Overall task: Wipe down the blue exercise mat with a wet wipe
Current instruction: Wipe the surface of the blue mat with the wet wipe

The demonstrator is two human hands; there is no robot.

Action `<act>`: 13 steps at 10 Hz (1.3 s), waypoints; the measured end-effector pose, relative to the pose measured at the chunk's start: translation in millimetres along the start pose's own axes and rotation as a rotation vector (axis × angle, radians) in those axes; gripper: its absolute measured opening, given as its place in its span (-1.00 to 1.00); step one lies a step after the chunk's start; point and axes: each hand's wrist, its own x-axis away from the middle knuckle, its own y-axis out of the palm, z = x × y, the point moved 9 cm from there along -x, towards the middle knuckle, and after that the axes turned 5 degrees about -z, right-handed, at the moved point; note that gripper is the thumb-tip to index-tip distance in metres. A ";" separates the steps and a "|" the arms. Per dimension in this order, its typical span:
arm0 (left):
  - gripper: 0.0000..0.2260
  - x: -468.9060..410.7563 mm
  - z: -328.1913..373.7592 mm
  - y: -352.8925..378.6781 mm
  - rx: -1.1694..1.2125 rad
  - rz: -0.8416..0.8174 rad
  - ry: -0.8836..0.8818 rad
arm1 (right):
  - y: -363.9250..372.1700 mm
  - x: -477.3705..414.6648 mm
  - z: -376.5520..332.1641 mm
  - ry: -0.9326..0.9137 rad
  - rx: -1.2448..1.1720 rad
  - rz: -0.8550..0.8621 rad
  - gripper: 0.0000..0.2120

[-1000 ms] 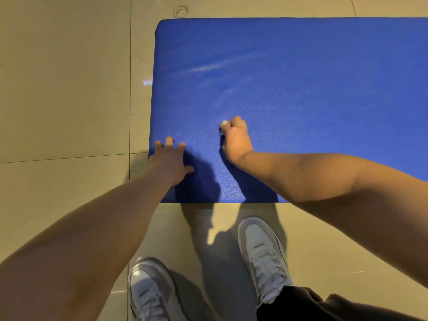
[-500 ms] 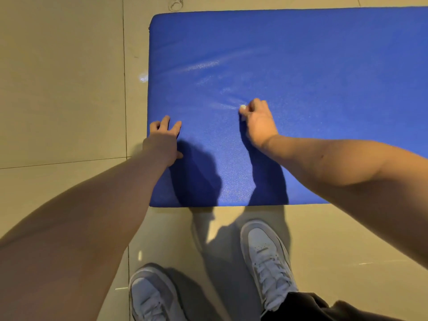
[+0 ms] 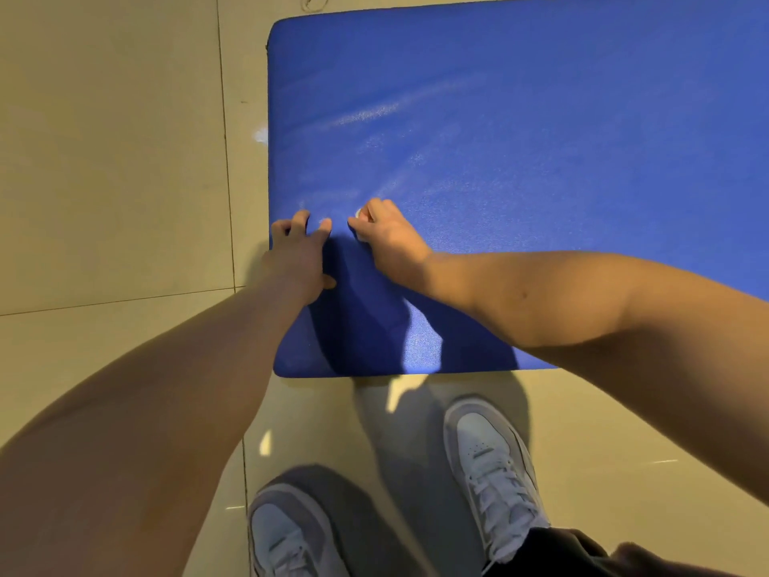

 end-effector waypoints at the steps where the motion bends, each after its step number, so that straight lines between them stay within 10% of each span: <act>1: -0.15 -0.8 -0.6 -0.7 -0.025 -0.001 0.013 | -17.8 1.6 27.4 -0.105 0.171 0.013 -0.85; 4: -0.19 -2.5 0.8 -5.5 -0.029 -0.030 0.028 | -79.9 12.7 124.9 0.416 0.013 0.213 -0.80; 7: -0.36 -18.2 -2.6 -19.6 -0.049 0.016 0.038 | -8.0 -34.3 12.3 0.064 0.008 -0.012 -0.63; 9: -0.51 -40.9 -8.2 -50.0 0.043 0.267 0.018 | -49.9 -25.5 55.5 -0.034 0.228 0.025 -0.62; 11: -0.04 -71.1 2.8 -52.6 -0.083 0.165 0.102 | -87.5 -23.5 125.2 0.287 0.196 0.227 -0.70; 13: 0.03 -82.6 -6.6 -53.2 -0.032 0.005 0.030 | -42.2 -53.8 57.3 0.014 0.193 0.164 -0.67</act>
